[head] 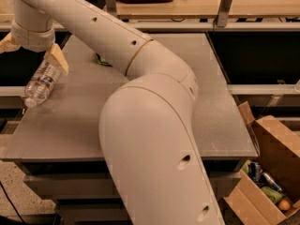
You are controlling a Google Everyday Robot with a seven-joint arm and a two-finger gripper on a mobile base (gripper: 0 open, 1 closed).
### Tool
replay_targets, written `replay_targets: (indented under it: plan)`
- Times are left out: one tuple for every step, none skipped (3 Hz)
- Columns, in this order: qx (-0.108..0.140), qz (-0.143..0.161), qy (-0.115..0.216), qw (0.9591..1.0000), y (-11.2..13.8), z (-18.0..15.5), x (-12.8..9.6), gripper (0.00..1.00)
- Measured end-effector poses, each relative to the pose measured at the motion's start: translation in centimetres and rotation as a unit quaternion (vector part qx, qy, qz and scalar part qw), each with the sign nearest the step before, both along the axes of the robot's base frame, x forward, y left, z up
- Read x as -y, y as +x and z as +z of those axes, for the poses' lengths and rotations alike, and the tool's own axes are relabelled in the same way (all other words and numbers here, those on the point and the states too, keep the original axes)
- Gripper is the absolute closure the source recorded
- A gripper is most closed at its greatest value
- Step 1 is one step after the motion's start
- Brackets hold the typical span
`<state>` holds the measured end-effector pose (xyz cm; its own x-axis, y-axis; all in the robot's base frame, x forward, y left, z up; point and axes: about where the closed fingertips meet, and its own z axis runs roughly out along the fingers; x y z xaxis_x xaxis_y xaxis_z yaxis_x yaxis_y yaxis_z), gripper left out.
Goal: Pick water bottle
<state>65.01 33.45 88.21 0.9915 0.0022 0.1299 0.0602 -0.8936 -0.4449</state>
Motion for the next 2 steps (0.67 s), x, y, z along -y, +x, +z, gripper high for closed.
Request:
replay_targets:
  plan:
    - [-0.009, 0.008, -0.011, 0.9999, -0.49, -0.94, -0.87, 0.0]
    - [-0.019, 0.006, -0.022, 0.9996, -0.74, -1.87, -1.12, 0.0]
